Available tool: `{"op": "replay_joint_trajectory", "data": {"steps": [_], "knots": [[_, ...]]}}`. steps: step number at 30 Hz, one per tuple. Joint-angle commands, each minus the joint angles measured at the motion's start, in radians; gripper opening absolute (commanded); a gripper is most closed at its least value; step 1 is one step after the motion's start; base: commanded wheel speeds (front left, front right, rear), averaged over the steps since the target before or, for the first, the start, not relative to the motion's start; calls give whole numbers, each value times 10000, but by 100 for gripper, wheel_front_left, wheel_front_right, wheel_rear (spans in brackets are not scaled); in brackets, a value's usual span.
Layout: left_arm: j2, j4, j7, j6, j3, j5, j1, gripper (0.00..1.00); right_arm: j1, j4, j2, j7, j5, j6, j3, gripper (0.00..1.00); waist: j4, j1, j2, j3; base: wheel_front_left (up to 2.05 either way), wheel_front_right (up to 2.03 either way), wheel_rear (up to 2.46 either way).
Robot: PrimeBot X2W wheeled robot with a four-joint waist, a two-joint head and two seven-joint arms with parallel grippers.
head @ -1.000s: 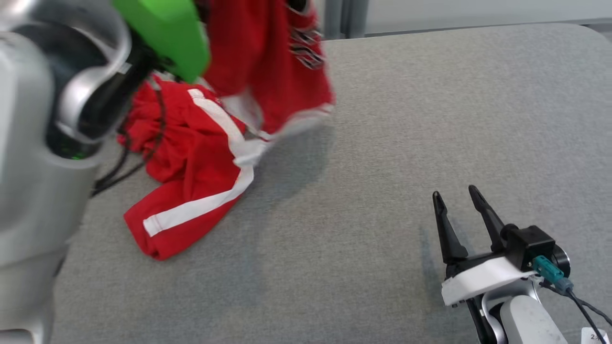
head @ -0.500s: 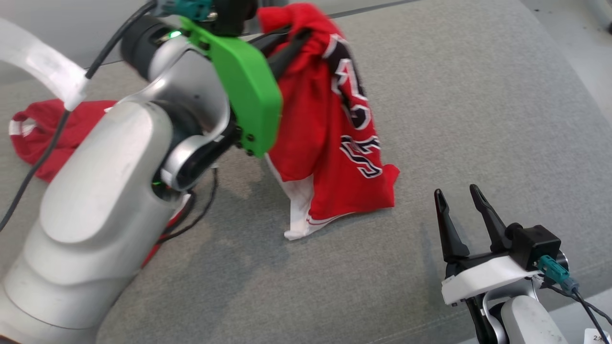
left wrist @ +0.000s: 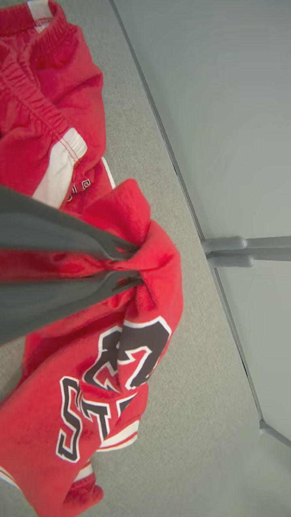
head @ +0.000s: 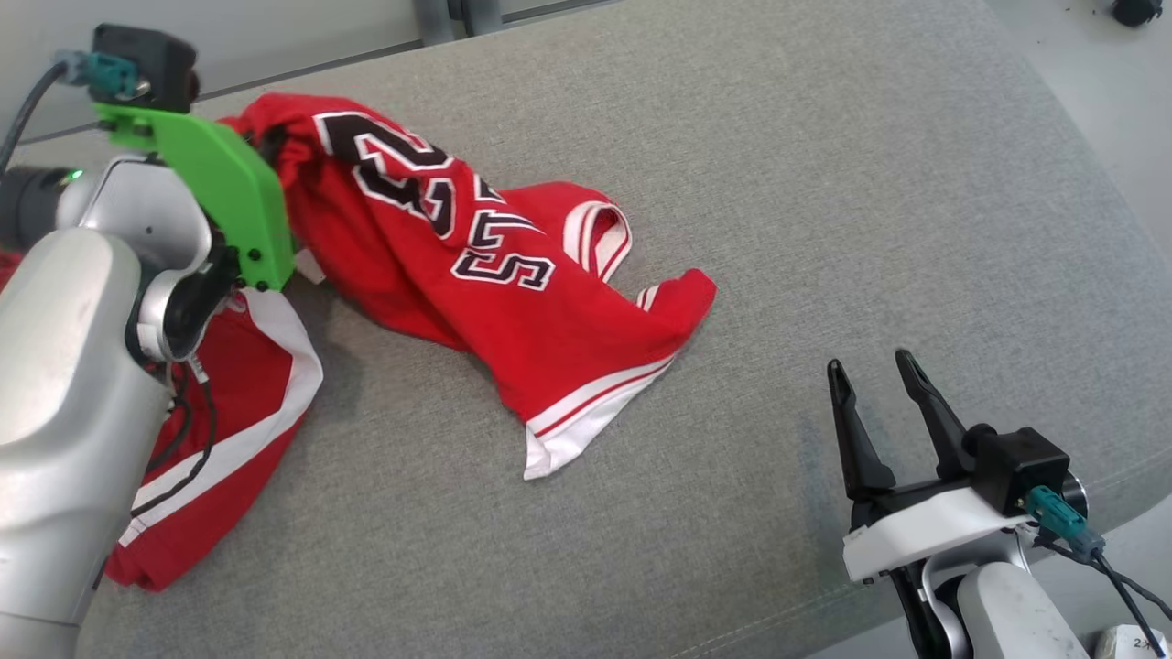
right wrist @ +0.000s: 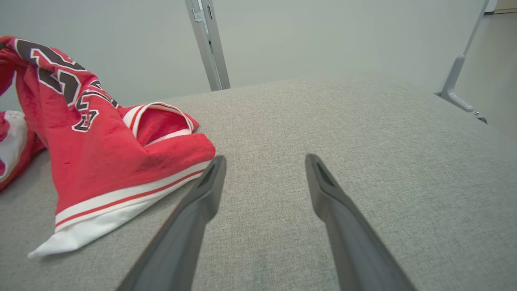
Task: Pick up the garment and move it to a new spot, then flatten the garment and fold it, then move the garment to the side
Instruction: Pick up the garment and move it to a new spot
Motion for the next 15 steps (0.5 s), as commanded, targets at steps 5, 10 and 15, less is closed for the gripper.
{"op": "replay_joint_trajectory", "data": {"steps": [5,10,15], "knots": [[92,1106,-563,-29,155,14,238,0,-268,-1,-8,-32,-203,3,232,100,240,0,-1,182,0,0,0],[80,1964,-1084,-150,209,-3,343,0,-378,28,-12,-32,-287,3,479,100,458,0,-1,153,0,0,0],[16,2440,-2001,-168,239,191,400,100,-294,155,-12,-32,-296,3,728,100,837,0,-1,-48,0,0,0]]}}
